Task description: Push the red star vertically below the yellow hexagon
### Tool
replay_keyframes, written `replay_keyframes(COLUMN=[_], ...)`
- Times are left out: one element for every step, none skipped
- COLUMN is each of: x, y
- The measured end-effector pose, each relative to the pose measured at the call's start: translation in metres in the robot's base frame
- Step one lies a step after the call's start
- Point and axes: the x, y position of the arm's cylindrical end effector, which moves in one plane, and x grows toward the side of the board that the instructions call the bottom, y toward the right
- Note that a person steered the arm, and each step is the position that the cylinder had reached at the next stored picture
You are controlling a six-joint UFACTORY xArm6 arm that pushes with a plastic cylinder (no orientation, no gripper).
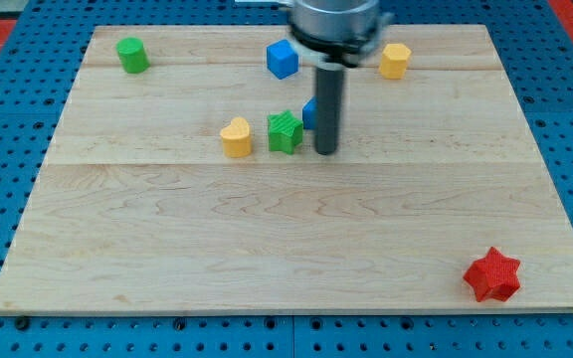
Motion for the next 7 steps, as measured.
replay_keyframes(x=[0.102, 0.173, 0.175, 0.175, 0.137, 0.059, 0.087], y=[0.004, 0.094, 0.161, 0.183, 0.177, 0.1, 0.112])
